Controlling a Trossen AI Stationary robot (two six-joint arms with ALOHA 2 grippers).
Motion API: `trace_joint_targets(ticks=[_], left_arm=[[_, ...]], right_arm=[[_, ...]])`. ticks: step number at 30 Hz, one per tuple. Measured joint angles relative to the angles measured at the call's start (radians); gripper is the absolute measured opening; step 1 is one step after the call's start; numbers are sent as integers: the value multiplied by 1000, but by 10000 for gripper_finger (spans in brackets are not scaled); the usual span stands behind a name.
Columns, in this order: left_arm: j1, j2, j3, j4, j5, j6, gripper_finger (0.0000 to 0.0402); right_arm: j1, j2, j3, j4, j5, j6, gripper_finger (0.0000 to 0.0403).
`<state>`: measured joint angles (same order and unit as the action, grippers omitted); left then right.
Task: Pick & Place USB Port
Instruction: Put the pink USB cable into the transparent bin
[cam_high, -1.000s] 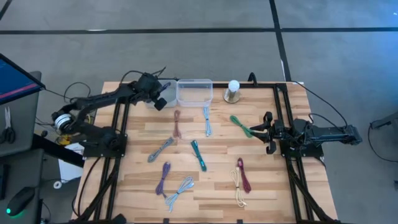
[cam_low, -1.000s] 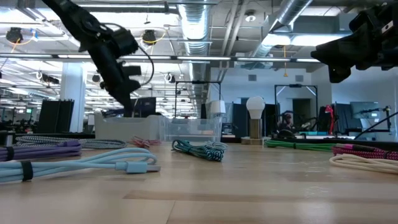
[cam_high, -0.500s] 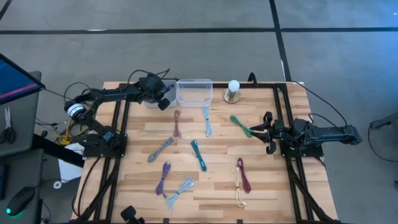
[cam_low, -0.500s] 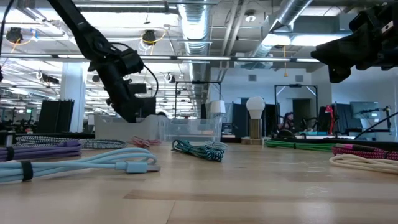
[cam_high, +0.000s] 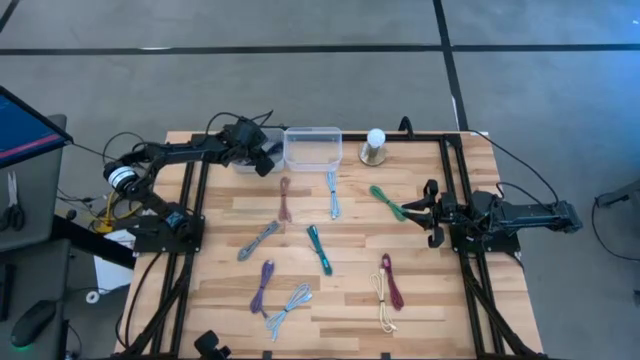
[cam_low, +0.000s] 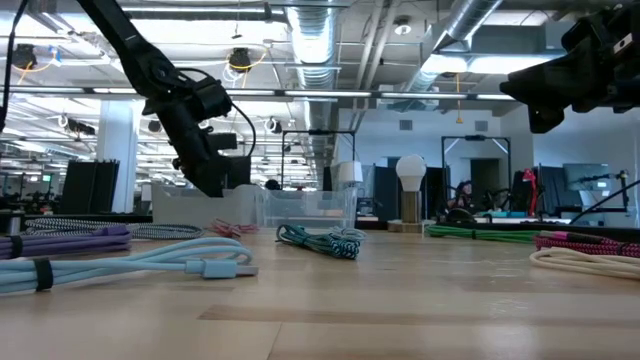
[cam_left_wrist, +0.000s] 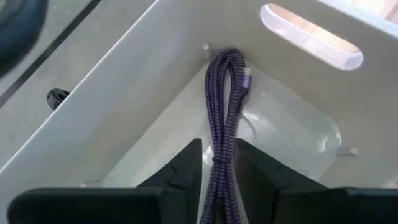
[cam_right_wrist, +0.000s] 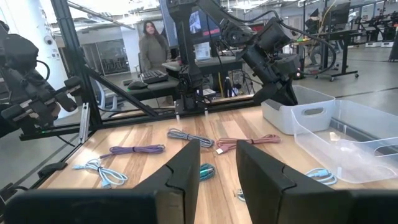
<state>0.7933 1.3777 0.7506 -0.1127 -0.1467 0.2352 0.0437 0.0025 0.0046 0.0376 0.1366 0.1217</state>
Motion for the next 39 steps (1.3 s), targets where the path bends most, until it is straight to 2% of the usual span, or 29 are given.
trace_joint_targets(ticks=[7,17,23,28,39], left_arm=[[-21,-68,0,0,4,-8,97],[-143,-382,0,-3,135,-63,77],[-192,-513,0,2,184,-69,76],[-221,-550,0,19,222,-70,76],[-261,-551,0,47,231,-232,76]], right_arm=[[0,0,0,0,0,0,98],[0,0,0,-1,-2,0,98],[-1,0,0,-1,-4,1,98],[-1,0,0,-1,-4,1,98],[0,0,0,-1,-4,4,98]])
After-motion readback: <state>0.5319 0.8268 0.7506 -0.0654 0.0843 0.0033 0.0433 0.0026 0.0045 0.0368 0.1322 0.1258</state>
